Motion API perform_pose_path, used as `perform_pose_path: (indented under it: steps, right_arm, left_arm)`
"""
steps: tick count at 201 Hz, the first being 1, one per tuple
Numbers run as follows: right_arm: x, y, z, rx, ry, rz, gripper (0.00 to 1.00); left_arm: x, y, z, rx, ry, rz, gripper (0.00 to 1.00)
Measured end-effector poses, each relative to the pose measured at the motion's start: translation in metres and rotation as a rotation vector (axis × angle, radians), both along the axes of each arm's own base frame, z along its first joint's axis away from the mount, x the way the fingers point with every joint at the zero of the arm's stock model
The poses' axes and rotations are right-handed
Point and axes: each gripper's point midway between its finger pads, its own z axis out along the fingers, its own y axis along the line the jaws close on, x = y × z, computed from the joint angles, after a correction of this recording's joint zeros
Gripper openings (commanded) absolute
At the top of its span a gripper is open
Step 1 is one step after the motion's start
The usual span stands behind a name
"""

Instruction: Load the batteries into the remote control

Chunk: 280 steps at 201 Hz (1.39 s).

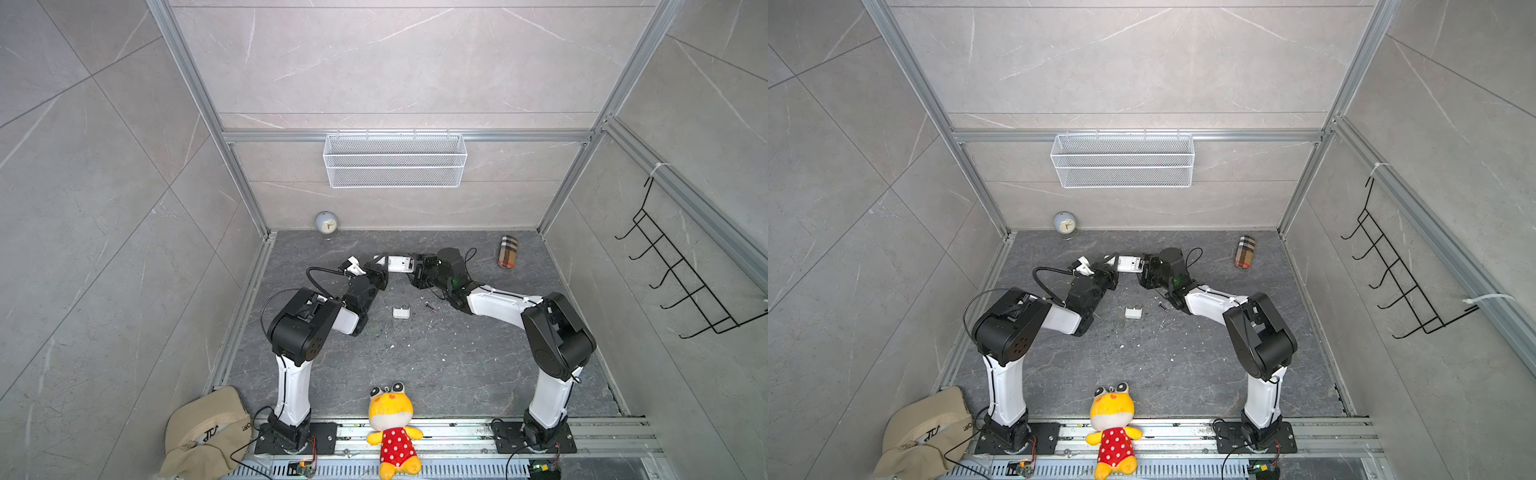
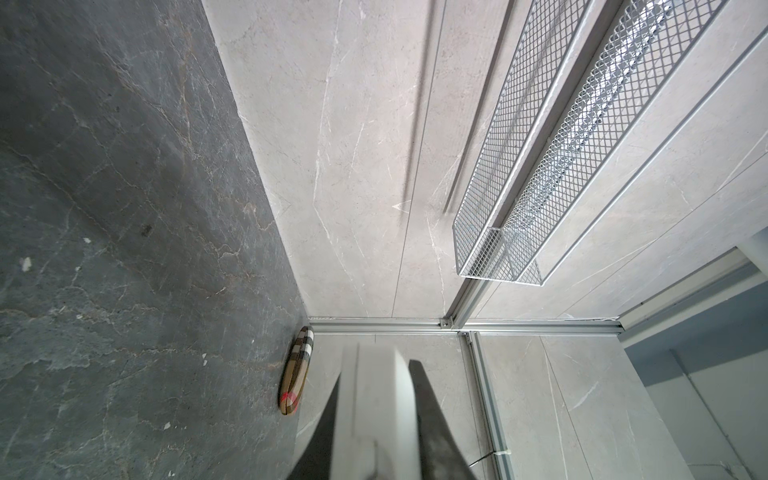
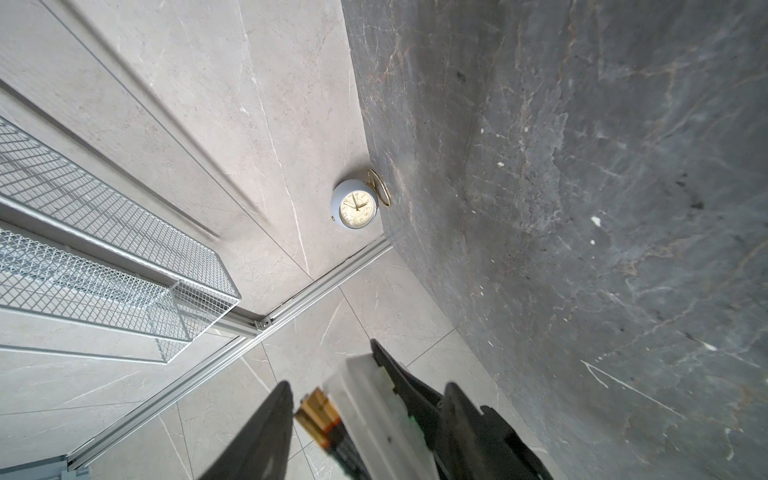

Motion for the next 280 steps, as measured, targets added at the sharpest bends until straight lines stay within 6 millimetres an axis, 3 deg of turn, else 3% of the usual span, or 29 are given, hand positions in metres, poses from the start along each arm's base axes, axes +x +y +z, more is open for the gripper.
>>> perform_pose_path:
  steps: [187, 259, 280]
  right_arm:
    - [0.0008, 0.0028, -0.0038, 0.005, -0.002, 0.011, 0.43]
    - [0.0009, 0.0028, -0.0036, 0.005, -0.002, 0.011, 0.43]
    - [0.0009, 0.0028, -0.0036, 0.004, -0.003, 0.012, 0.49]
  left_arm:
    - [0.0001, 0.0002, 0.0004, 0.002, -0.002, 0.001, 0.03]
    - [0.0, 0.0002, 0.0014, 0.0, -0.006, 0.001, 0.03]
    - [0.0002, 0.0004, 0.0015, 0.0, -0.006, 0.002, 0.03]
